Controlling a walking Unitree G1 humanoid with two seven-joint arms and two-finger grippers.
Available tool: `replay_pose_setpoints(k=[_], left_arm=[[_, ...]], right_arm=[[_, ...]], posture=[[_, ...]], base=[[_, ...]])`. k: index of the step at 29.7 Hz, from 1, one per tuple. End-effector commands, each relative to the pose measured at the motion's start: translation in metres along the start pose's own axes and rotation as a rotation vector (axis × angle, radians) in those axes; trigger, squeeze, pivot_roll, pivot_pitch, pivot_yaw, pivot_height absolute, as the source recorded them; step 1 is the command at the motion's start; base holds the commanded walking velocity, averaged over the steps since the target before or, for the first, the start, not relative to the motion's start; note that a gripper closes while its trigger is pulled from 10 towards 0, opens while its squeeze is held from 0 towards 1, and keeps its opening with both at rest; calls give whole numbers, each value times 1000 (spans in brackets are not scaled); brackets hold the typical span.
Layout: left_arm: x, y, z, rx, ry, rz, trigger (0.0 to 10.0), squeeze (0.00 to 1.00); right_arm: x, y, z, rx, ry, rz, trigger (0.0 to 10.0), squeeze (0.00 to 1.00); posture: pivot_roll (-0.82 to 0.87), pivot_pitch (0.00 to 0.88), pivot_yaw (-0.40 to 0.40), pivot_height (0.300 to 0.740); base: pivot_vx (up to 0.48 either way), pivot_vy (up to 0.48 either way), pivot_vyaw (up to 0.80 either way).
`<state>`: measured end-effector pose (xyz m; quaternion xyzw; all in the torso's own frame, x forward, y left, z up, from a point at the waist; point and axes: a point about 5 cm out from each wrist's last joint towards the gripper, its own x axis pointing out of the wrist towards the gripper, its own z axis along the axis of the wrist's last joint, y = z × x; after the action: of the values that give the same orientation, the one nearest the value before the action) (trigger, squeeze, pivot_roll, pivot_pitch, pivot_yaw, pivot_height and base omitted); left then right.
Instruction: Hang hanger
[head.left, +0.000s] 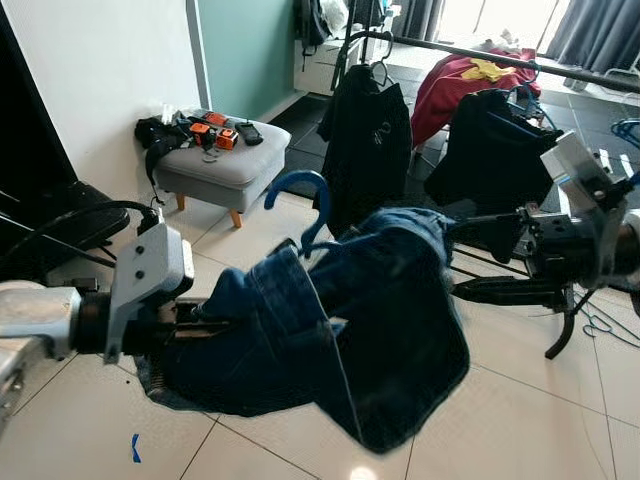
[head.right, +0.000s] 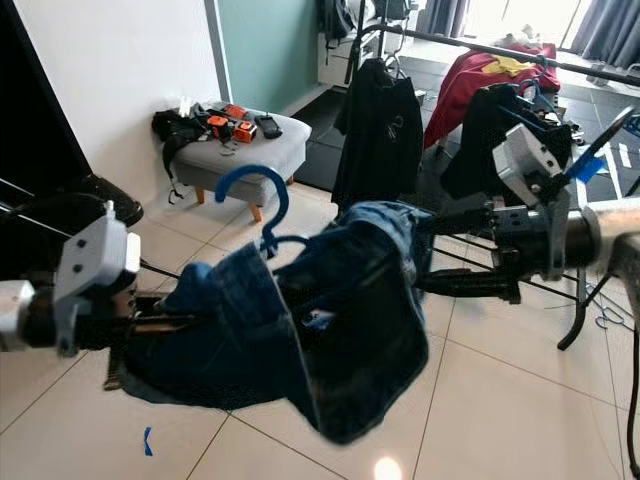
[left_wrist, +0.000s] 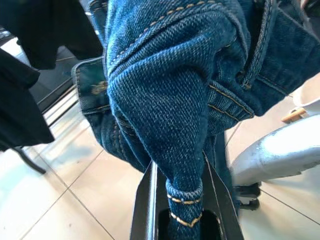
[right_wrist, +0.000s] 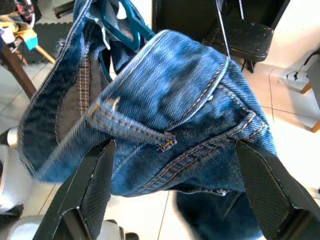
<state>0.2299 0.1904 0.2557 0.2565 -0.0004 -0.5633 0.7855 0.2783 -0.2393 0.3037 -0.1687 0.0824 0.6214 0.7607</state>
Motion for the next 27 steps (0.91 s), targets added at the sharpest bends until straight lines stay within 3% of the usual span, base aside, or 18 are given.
replay_pose_setpoints(k=[1,6,27], left_arm=[[-2,-2,9,51,-14,-44,10000,0],[-5,-4,9,65,11,-84,10000,0],[-1,1,19,115,-33,-130,10000,0]], right_arm=[[-2,-3,4,-27,9,10,10000,0],[-12,-8,23,-62,-56,23,10000,0],[0,4,18,-53,37,176,10000,0]], posture=[[-84,36,-49,740],[-82,36,-52,740],[-85,30,-52,740]], base=[[0,0,0],[0,0,0],[0,0,0]])
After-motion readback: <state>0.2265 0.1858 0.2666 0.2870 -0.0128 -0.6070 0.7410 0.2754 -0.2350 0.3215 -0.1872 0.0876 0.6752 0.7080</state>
